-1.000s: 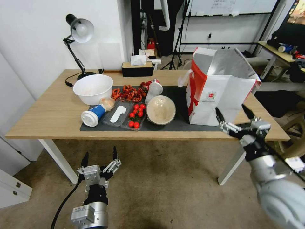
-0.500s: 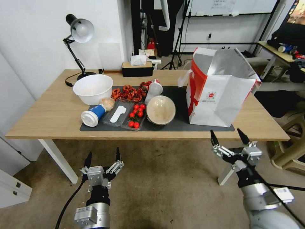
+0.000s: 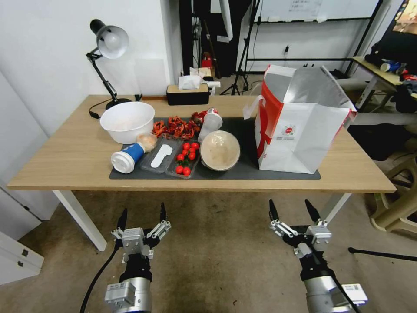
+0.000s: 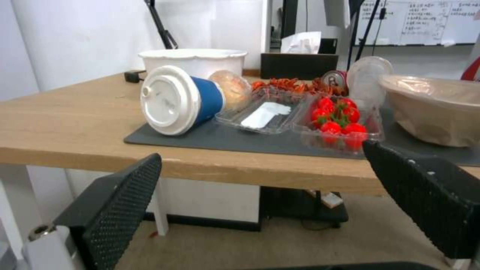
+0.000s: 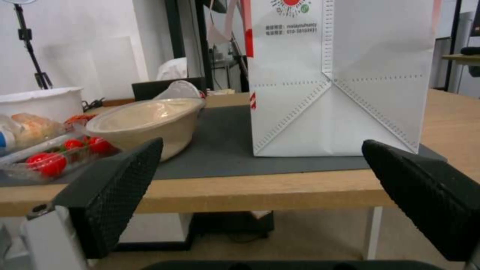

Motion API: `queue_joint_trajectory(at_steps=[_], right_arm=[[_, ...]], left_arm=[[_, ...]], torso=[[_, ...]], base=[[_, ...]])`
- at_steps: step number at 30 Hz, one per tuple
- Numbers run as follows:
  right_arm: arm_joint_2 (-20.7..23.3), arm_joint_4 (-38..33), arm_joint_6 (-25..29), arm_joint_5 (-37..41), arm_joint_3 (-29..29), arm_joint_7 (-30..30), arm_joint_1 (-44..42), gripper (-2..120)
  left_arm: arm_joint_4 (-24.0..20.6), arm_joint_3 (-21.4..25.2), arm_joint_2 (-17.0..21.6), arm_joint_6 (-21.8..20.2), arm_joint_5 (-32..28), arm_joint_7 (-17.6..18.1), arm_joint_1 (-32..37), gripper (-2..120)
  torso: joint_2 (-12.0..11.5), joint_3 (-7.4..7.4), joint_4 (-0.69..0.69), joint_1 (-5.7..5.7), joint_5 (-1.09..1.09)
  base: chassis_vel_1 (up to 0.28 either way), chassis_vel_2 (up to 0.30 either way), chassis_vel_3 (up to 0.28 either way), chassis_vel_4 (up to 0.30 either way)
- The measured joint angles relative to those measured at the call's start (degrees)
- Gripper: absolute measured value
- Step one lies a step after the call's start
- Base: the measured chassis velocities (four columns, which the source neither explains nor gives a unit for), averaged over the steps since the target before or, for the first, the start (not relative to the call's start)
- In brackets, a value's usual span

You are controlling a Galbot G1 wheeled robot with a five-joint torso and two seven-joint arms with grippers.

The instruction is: Pick up the food delivery bag from the floor and place it on the table.

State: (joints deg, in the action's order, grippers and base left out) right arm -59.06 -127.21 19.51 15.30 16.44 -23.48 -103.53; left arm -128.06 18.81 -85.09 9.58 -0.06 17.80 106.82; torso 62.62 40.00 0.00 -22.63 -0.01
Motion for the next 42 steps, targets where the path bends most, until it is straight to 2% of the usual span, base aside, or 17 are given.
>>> queue_joint_trajectory(at_steps=[42], right_arm=[[-1.1, 0.68, 0.46, -0.24, -0.22, -0.2, 1.57, 100]], left_arm=[[0.36, 0.06, -0.16, 0.35, 0.02, 0.45, -0.14, 100]], torso=[[0.0, 0.0, 0.0, 0.0, 0.01]], base=[[0.0, 0.0, 0.0, 0.0]])
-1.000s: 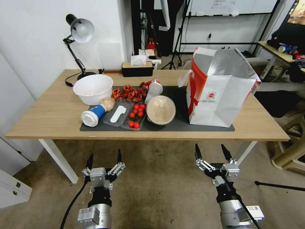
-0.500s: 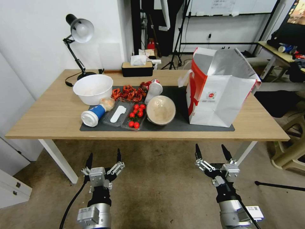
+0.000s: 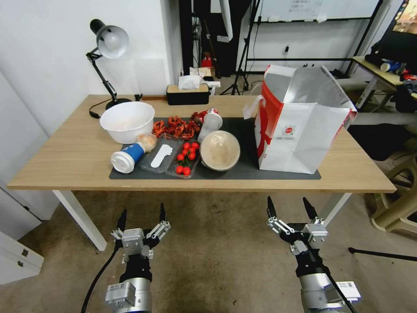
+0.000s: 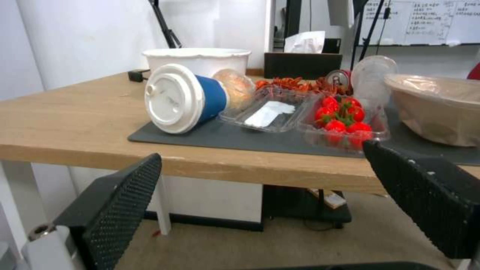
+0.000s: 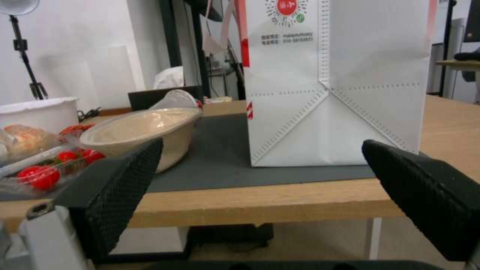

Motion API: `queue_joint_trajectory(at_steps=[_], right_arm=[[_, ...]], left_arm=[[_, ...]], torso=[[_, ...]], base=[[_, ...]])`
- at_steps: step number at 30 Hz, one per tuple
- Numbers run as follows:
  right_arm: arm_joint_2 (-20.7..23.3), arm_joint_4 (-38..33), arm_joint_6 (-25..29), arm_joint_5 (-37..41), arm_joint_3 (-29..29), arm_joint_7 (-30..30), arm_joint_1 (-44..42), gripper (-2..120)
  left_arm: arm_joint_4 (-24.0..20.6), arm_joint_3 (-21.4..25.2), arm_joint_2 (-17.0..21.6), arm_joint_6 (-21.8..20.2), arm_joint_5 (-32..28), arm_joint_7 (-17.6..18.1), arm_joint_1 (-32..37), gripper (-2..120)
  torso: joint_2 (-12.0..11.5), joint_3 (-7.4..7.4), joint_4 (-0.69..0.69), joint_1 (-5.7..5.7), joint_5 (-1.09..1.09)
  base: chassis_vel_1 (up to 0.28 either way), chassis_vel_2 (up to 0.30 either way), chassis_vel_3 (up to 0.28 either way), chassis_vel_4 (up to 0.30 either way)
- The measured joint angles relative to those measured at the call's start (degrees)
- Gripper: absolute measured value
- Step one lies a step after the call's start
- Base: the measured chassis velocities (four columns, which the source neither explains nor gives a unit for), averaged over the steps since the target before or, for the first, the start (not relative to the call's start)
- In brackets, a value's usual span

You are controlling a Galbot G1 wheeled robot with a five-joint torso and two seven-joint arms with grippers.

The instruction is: Pick up the food delivery bag from the floor and place it on the table.

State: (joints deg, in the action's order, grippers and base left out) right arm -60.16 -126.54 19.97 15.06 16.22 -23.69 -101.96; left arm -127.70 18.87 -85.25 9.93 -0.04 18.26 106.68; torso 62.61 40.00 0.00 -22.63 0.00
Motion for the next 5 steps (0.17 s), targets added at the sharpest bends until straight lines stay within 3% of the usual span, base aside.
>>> queue_joint_trajectory(at_steps=[5], right_arm=[[0.01, -0.01, 0.0, 0.02, 0.02, 0.01, 0.0, 100]], left_arm=[[-0.02, 0.0, 0.0, -0.02, 0.0, 0.0, 0.0, 100]], torso=[[0.0, 0.0, 0.0, 0.0, 0.0]], base=[[0.0, 0.0, 0.0, 0.0]])
